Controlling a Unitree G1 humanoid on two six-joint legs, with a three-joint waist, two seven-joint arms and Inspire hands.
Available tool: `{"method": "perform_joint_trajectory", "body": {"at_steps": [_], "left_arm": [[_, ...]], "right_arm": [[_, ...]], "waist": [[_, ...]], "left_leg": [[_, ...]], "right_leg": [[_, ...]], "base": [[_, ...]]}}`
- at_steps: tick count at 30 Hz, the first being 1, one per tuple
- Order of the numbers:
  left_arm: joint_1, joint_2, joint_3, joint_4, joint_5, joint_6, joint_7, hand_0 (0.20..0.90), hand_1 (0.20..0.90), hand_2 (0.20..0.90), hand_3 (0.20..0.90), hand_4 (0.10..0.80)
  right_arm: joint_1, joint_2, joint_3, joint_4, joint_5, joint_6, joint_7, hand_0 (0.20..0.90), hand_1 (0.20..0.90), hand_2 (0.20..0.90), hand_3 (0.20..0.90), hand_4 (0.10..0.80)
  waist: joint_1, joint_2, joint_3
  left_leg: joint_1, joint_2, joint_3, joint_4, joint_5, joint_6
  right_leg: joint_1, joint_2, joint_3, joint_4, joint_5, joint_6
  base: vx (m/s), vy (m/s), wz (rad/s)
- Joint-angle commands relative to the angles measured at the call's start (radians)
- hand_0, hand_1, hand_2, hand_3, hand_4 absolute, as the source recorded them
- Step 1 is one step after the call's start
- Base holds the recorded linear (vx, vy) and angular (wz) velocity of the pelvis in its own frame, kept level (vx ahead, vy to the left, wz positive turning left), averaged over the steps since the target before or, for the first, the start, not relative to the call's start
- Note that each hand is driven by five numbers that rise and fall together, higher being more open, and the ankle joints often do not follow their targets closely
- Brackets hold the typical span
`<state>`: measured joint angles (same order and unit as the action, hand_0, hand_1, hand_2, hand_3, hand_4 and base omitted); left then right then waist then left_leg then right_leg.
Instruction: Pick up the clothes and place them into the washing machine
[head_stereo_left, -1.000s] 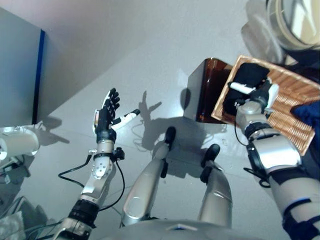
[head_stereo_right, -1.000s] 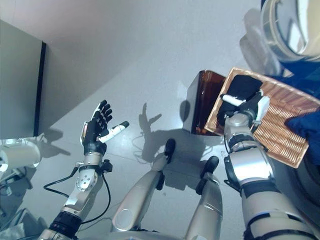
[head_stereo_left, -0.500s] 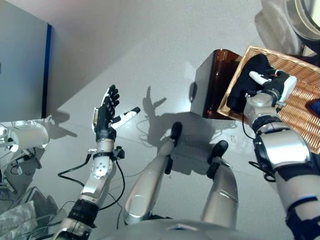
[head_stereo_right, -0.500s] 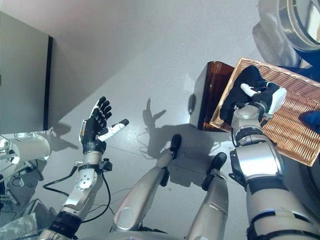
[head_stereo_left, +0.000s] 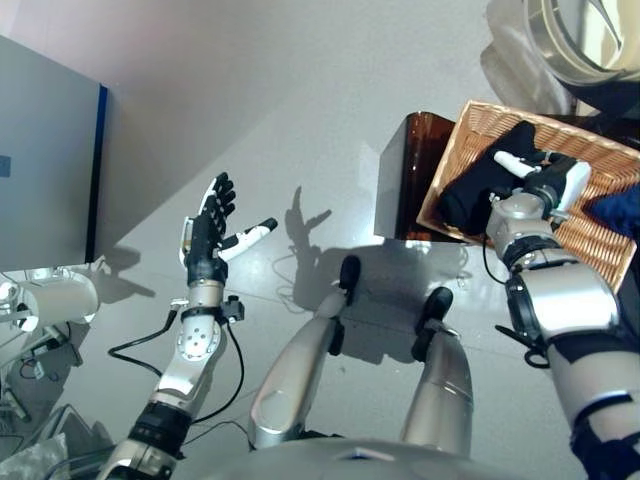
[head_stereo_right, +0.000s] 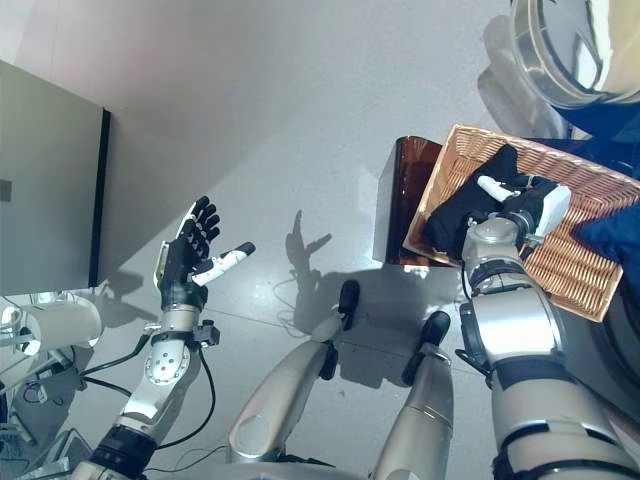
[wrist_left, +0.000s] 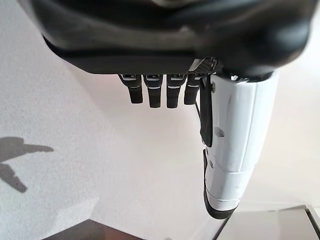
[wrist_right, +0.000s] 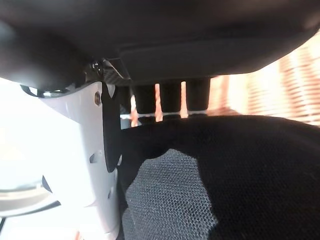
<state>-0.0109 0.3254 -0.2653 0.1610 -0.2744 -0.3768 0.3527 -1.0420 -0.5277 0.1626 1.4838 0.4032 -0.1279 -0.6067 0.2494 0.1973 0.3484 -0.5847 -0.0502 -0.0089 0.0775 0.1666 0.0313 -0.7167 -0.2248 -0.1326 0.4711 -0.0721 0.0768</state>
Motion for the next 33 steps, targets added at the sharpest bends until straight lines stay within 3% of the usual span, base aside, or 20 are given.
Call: {"method": "perform_joint_trajectory", "body": {"at_steps": [1, 11, 14, 16, 22, 27, 33], "left_arm": [[0.007, 0.010, 0.009, -0.064, -0.025, -0.081, 0.004, 0.900, 0.900, 0.900, 0.900, 0.800], [0.026, -0.017, -0.003, -0.016, -0.063, -0.066, -0.045, 0.900, 0.900, 0.900, 0.900, 0.800], [0.032, -0.024, -0.005, -0.010, -0.063, -0.059, -0.054, 0.900, 0.900, 0.900, 0.900, 0.800], [0.030, -0.038, -0.017, -0.003, -0.067, -0.055, -0.062, 0.900, 0.900, 0.900, 0.900, 0.800], [0.043, -0.052, -0.044, 0.013, -0.085, -0.062, -0.071, 0.900, 0.900, 0.900, 0.900, 0.800], [0.045, -0.033, -0.076, -0.004, -0.074, -0.066, -0.084, 0.900, 0.900, 0.900, 0.900, 0.800], [0.037, 0.001, -0.092, -0.021, -0.069, -0.060, -0.073, 0.900, 0.900, 0.900, 0.900, 0.800]], "right_arm": [[0.046, -0.064, 0.019, -0.116, 0.028, -0.079, -0.006, 0.200, 0.200, 0.200, 0.200, 0.300], [0.198, -0.046, -0.131, -0.179, 0.203, -0.152, 0.041, 0.200, 0.200, 0.200, 0.200, 0.300], [0.267, -0.004, -0.226, -0.242, 0.353, -0.221, 0.073, 0.200, 0.200, 0.200, 0.200, 0.300], [0.320, 0.074, -0.339, -0.329, 0.560, -0.327, 0.130, 0.200, 0.200, 0.200, 0.200, 0.300], [0.331, 0.183, -0.482, -0.422, 0.789, -0.497, 0.191, 0.200, 0.200, 0.200, 0.200, 0.300], [0.256, 0.159, -0.507, -0.395, 0.820, -0.531, 0.171, 0.200, 0.200, 0.200, 0.200, 0.300], [0.145, 0.084, -0.498, -0.389, 0.779, -0.555, 0.097, 0.200, 0.200, 0.200, 0.200, 0.300]], "waist": [[-0.031, 0.024, -0.052], [-0.078, 0.043, -0.096], [-0.096, 0.063, -0.106], [-0.110, 0.092, -0.115], [-0.118, 0.131, -0.091], [-0.105, 0.143, -0.073], [-0.093, 0.153, -0.043]], "left_leg": [[0.018, 0.011, 0.013, 0.014, -0.076, -0.073], [0.130, 0.023, 0.044, -0.050, -0.066, -0.080], [0.150, 0.022, 0.054, -0.061, -0.061, -0.080], [0.171, 0.022, 0.063, -0.072, -0.070, -0.077], [0.156, 0.030, 0.069, -0.034, -0.097, -0.058], [0.099, 0.031, 0.067, 0.042, -0.131, -0.050], [-0.006, 0.020, 0.016, 0.155, -0.166, -0.043]], "right_leg": [[0.167, 0.015, 0.022, -0.244, 0.071, 0.003], [0.266, 0.029, 0.042, -0.330, 0.094, 0.011], [0.279, 0.031, 0.050, -0.343, 0.102, 0.011], [0.285, 0.033, 0.063, -0.344, 0.090, 0.014], [0.220, 0.059, 0.117, -0.297, 0.074, 0.004], [0.143, 0.077, 0.162, -0.234, 0.060, -0.009], [0.027, 0.096, 0.206, -0.095, 0.010, -0.035]], "base": [[0.002, -0.015, -0.09], [0.013, 0.008, -0.18], [0.022, 0.023, -0.15], [0.020, 0.027, -0.26], [-0.022, 0.020, -0.34], [-0.044, 0.002, -0.19], [-0.043, -0.043, -0.13]]}}
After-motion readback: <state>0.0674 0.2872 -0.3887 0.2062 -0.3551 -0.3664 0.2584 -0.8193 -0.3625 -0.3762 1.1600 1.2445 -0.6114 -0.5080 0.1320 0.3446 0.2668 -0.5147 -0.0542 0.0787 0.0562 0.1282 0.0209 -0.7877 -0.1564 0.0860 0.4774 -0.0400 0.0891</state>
